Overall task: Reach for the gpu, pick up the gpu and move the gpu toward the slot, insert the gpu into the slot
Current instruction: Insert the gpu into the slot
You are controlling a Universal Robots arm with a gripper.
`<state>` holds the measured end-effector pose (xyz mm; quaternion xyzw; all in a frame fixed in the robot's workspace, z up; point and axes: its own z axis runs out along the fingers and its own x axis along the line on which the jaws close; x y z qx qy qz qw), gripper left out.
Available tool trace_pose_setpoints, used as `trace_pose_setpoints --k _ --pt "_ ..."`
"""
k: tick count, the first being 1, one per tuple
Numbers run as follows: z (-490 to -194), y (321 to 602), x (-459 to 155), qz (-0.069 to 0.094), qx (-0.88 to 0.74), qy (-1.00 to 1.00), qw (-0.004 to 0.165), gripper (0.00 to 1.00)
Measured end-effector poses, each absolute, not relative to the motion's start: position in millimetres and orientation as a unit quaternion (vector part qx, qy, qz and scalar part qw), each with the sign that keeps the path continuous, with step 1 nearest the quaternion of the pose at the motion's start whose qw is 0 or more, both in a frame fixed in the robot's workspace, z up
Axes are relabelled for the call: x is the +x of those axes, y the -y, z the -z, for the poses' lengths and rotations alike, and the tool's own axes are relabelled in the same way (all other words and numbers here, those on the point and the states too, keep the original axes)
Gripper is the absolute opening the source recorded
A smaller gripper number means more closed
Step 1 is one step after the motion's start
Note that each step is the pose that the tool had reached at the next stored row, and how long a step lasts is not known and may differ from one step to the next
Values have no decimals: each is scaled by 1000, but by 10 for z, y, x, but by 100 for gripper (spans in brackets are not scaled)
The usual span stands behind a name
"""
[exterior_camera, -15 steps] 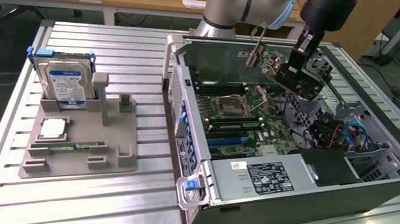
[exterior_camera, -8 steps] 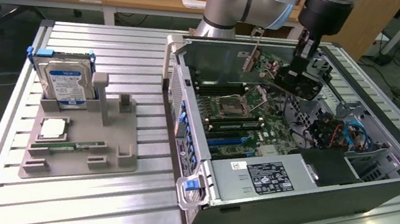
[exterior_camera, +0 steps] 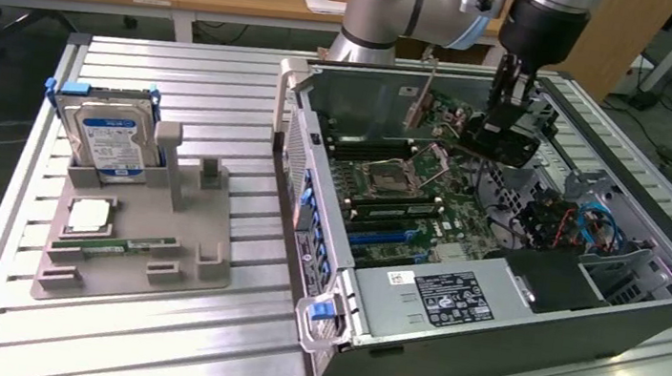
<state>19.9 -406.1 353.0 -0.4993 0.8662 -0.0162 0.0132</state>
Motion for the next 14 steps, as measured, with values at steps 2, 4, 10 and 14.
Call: trace_pose_setpoints --k 2,4,10,14 --pt "-3513 4061 199 16 -515 -857 13 27" --pt "-3496 4061 199 16 -531 -847 14 27" --pt "-3444 4061 199 15 -576 -817 15 27" --pt "-3418 4061 199 14 -606 -796 15 27"
